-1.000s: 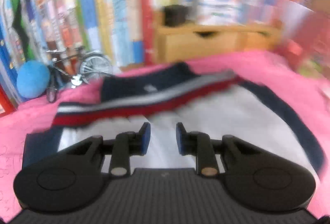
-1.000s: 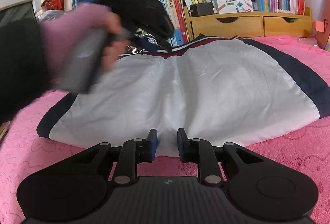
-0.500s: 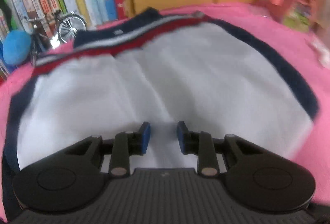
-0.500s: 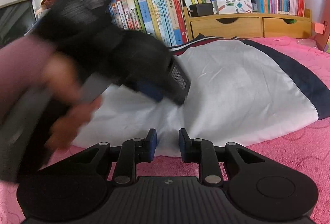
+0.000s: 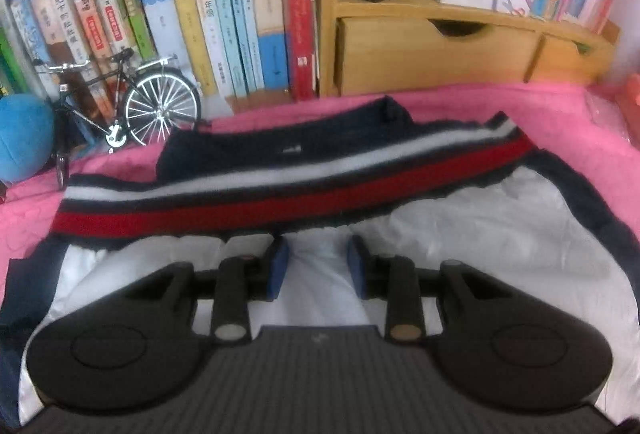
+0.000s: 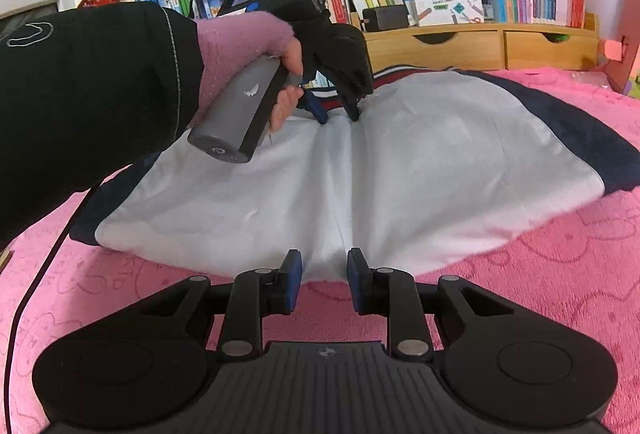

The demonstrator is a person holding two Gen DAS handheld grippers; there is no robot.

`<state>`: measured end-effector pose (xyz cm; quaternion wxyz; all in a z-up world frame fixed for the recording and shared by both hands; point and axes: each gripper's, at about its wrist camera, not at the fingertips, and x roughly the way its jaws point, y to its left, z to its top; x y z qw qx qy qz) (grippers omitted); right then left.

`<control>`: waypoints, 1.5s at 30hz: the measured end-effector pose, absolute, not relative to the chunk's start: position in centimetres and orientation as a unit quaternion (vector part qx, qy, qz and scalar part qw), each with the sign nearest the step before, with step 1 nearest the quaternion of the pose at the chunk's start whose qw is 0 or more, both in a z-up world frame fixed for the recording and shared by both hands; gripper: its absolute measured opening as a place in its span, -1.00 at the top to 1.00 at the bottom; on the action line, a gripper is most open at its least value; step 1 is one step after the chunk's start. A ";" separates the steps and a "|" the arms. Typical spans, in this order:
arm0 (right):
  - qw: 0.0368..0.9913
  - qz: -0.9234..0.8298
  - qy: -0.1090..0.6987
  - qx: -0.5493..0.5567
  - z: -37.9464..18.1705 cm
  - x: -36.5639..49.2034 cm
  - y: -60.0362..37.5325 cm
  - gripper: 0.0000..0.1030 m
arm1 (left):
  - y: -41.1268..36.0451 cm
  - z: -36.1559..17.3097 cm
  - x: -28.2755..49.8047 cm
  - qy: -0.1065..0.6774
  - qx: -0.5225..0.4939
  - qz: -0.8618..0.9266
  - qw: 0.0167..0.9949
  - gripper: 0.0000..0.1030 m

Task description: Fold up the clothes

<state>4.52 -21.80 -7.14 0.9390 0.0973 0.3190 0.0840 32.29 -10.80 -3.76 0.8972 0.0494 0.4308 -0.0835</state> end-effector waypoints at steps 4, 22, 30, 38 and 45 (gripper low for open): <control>0.938 0.084 0.320 0.100 -7.2 4.5 -21.9 0.51 | -11.0 -4.0 31.4 0.408 0.058 -0.081 0.908 0.38; 0.941 0.072 0.312 0.106 -7.1 5.9 -21.4 0.23 | -8.9 -0.3 20.0 0.406 0.074 -0.139 0.900 0.43; 0.941 0.069 0.312 0.110 -7.3 5.8 -21.5 0.32 | -10.6 -3.0 16.4 0.479 0.086 -0.181 0.855 0.44; 0.941 0.071 0.313 0.108 -7.2 5.7 -21.6 0.34 | -10.4 -3.7 24.7 0.454 0.076 -0.134 0.877 0.41; 0.941 0.074 0.314 0.105 -7.2 5.6 -21.6 0.34 | -10.0 -2.9 34.5 0.484 0.024 -0.090 0.870 0.45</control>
